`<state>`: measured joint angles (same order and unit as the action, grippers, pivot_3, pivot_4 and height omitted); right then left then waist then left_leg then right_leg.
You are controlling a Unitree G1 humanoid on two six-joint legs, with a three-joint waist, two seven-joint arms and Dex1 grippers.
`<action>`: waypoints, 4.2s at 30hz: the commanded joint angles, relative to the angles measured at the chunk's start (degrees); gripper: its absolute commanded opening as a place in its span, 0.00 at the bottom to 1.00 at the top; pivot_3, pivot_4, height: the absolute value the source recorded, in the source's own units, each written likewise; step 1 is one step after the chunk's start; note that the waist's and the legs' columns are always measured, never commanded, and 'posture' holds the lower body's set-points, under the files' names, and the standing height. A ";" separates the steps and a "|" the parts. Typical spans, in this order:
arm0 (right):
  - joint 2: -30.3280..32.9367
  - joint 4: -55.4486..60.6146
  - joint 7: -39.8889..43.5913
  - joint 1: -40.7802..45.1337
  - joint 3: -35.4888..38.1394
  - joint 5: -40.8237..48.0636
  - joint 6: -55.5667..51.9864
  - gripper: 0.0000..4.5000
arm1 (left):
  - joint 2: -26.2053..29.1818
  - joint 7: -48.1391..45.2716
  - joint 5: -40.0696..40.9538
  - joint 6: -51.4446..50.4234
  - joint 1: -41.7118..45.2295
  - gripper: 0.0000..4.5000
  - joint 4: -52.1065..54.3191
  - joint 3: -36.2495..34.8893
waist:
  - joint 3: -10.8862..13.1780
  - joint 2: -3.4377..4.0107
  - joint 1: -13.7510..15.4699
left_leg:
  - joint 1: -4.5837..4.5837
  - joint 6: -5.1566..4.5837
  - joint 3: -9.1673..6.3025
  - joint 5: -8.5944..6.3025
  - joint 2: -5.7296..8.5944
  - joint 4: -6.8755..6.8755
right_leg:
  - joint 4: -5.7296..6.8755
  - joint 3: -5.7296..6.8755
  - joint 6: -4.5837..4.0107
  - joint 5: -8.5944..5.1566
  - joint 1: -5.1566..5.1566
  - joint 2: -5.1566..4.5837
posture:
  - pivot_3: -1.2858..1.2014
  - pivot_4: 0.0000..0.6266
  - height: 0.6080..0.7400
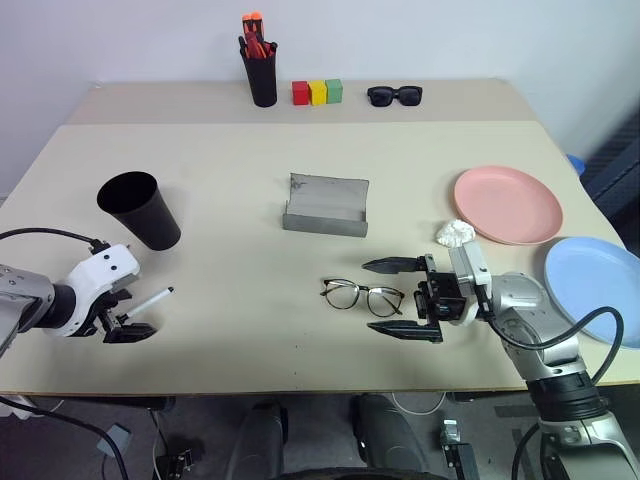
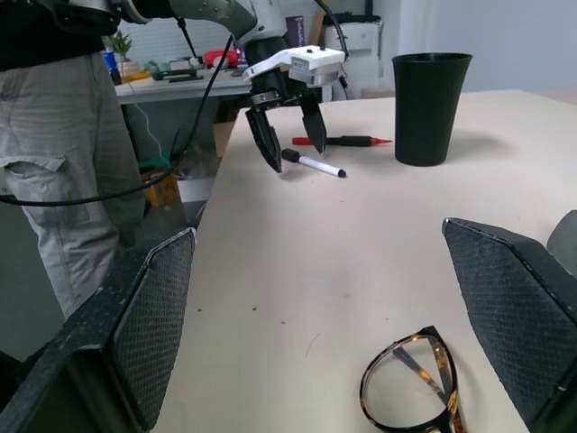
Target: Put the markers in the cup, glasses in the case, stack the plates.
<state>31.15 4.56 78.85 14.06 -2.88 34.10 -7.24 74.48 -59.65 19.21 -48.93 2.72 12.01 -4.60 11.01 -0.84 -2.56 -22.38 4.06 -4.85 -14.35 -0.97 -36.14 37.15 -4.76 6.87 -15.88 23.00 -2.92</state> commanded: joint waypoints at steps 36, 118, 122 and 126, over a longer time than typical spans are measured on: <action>-1.20 -1.09 -2.41 3.05 1.64 -0.32 1.07 1.00 | -26.02 11.34 5.75 -0.42 19.99 0.05 11.06 -5.93 | 0.11 -0.06 -0.11 | 0.01 0.01 -0.16 0.04 0.00 -0.31 | 0.10 0.00 0.06 0.04 -0.19 0.05 | 0.52 0.24 1.00; -12.29 -18.40 2.90 11.94 -2.56 -5.46 12.74 1.00 | -24.14 38.70 -2.02 -8.34 0.12 0.92 4.11 -34.86 | 0.13 -0.10 -0.69 | 0.09 0.24 -0.28 0.17 -0.01 -0.02 | 0.11 0.08 0.07 0.12 -0.12 0.13 | 0.52 0.24 1.00; -12.95 -19.11 3.39 12.43 -2.62 -5.96 13.07 1.00 | -19.39 35.67 -2.22 -11.68 -1.72 0.92 0.12 -31.16 | 0.14 -0.09 -0.67 | 0.09 0.27 -0.28 0.18 -0.01 0.01 | 0.05 0.07 0.06 0.11 -0.13 0.11 | 0.52 0.24 1.00; -13.51 -19.10 3.24 12.49 -2.43 -6.05 13.08 1.00 | -17.84 33.87 -1.72 -15.98 1.28 0.92 -3.42 -25.05 | 0.14 -0.09 -0.68 | 0.09 0.28 -0.27 0.18 -0.01 0.06 | 0.04 0.07 0.07 0.12 -0.11 0.10 | 0.52 0.24 1.00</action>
<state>18.27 -15.13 81.97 25.74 -5.47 27.71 5.09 54.98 -25.01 17.06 -63.67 2.68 8.77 -31.10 11.15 -0.93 -3.23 -22.29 4.35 -5.13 -14.17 -0.99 -36.08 37.21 -4.69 6.95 -15.76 22.90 -2.81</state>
